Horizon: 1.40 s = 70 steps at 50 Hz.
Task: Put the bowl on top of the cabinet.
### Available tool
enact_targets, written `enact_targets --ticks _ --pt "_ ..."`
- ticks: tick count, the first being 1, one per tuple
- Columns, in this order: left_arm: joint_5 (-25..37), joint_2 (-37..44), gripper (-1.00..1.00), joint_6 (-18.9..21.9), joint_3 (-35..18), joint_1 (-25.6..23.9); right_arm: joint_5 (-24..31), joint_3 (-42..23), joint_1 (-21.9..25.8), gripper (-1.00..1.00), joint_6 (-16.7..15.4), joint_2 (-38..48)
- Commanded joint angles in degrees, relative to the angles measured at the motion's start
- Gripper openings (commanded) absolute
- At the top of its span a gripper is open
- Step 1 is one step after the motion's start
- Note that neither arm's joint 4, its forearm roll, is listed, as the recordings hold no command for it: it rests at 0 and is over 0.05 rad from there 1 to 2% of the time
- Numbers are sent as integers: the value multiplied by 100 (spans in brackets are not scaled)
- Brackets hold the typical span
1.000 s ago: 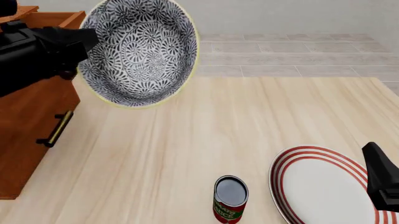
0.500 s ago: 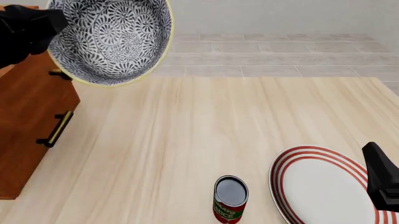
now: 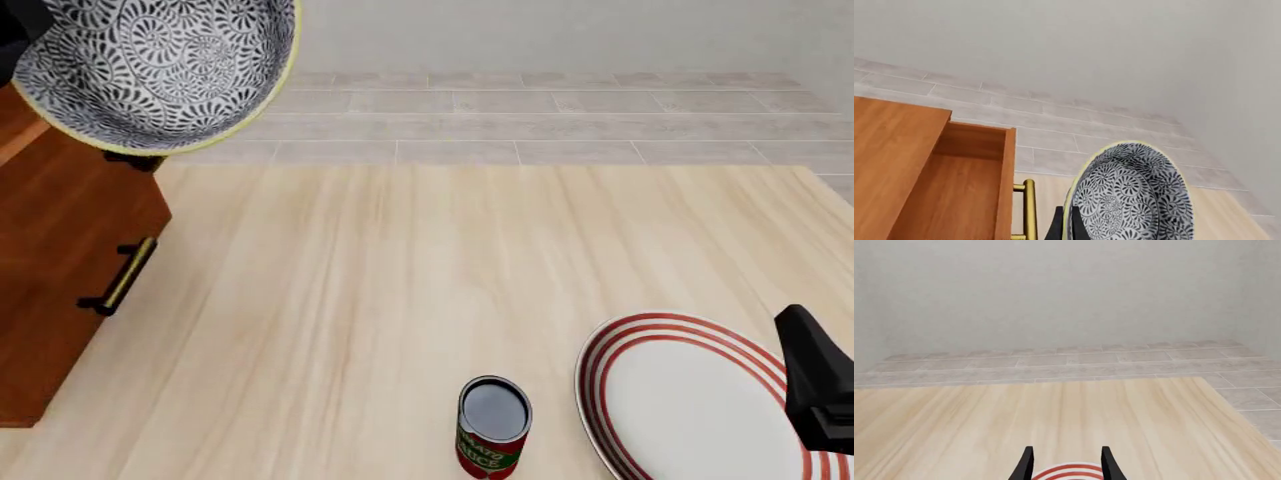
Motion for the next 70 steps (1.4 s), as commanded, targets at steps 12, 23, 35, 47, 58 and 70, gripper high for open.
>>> enact_targets --ticks 12,23,35,47,58,70 --pt "70 -368 -100 -128 44 795 0 -1 5 100 4 0" --pt "76 -521 -100 -203 46 1175 7 -6 6 100 -2 0" --pt "214 -936 -100 -29 -8 1736 9 -5 9 100 -6 0" --pt "239 -922 -100 -141 11 1976 4 2 10 100 -5 0" --pt "316 -1029 -100 -244 28 2245 -1 7 14 100 -14 0" --pt "417 -1049 -100 -363 -21 2588 1 7 16 100 -27 0"
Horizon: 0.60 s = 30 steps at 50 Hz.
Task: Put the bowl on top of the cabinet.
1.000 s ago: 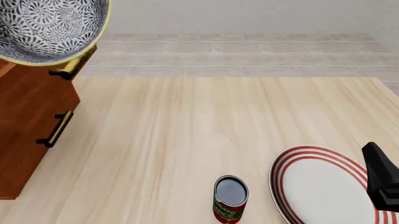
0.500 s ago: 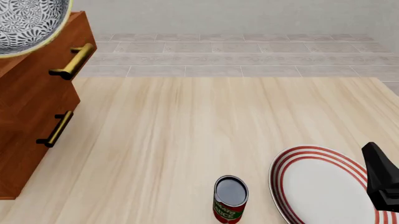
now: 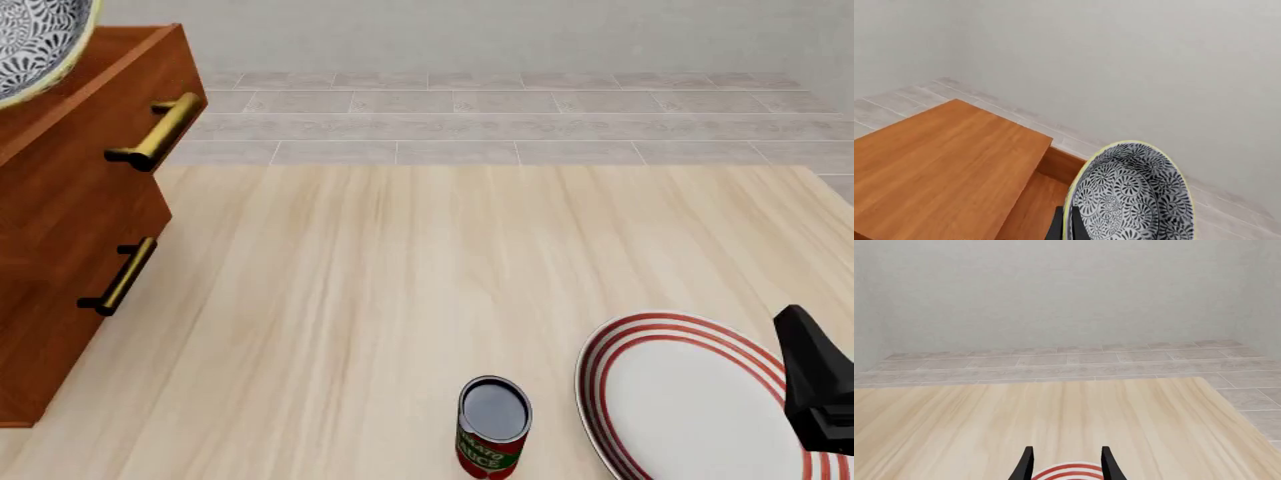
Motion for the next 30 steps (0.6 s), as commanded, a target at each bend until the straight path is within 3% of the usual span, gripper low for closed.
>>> enact_targets --ticks 1,30 --pt "79 -75 -100 -24 -73 337 1 1 3 100 -12 0" --pt "312 -112 -100 -127 -151 1013 2 1 11 100 -17 0"
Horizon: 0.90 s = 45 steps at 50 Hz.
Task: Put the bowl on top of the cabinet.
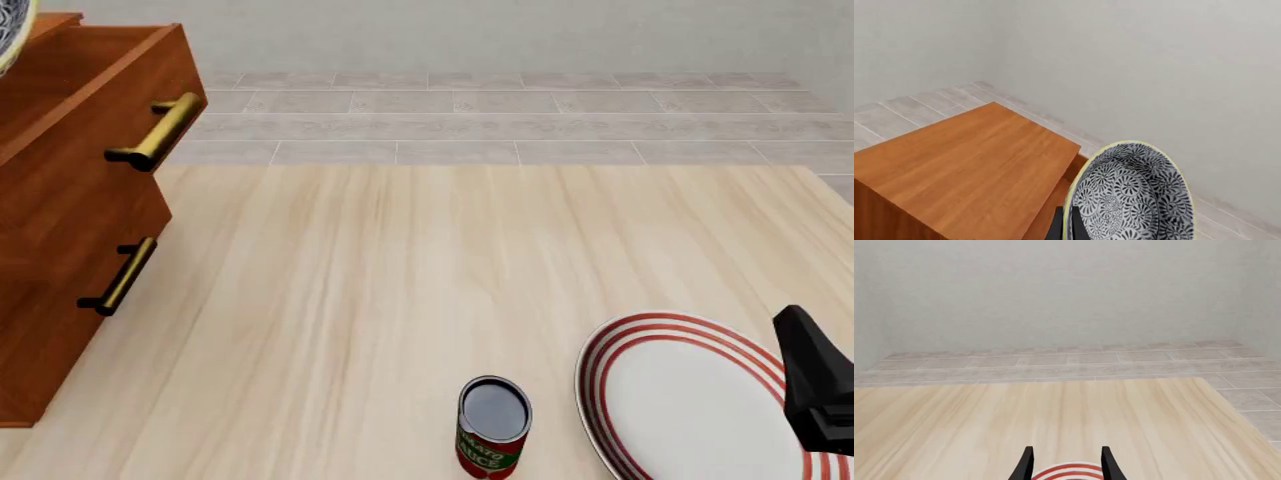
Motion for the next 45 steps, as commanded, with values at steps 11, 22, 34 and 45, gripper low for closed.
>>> enact_targets --ticks 11,22,34,45 --pt "0 64 -100 -41 -79 369 4 -1 4 100 -4 0" --pt "-81 163 -100 -109 -123 547 5 -2 4 100 -10 0" --pt "-268 313 -100 -125 -95 720 8 -1 10 100 0 0" --pt "-385 420 -100 -93 -72 882 5 3 15 100 -2 0"
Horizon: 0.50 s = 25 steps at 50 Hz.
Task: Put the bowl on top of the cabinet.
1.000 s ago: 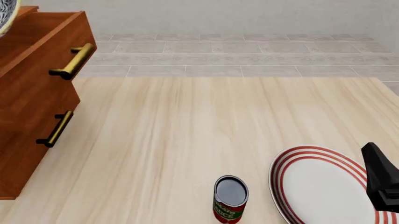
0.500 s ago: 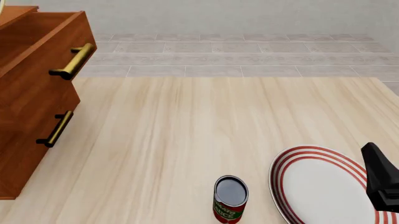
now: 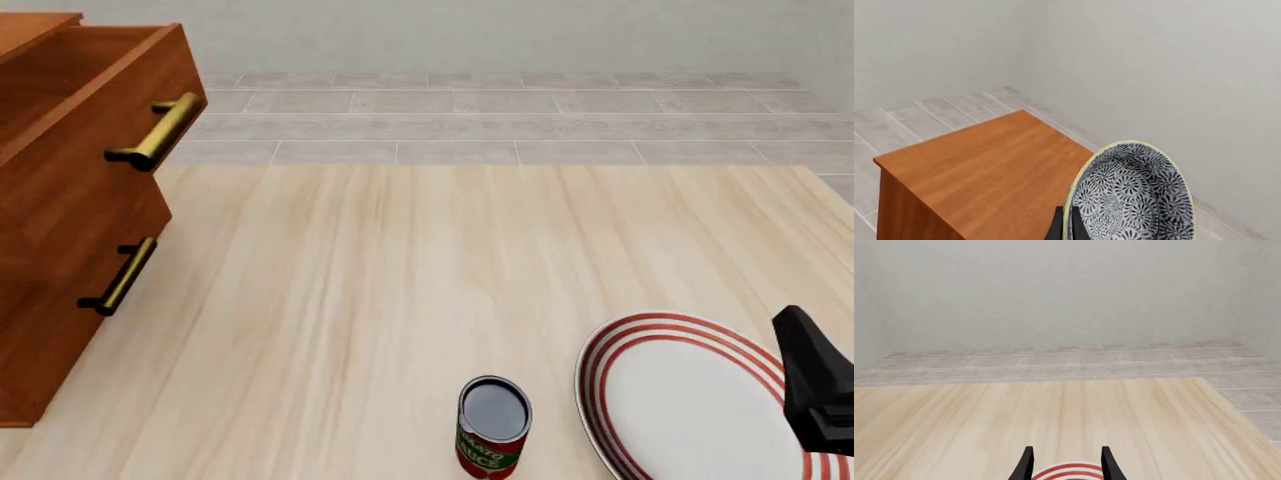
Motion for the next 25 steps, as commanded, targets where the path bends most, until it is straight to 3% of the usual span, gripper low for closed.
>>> enact_targets --ticks 1,25 --pt "-149 115 -100 39 -31 188 -2 4 5 100 1 0" --pt "-396 314 -100 74 -89 416 12 0 17 100 -26 1"
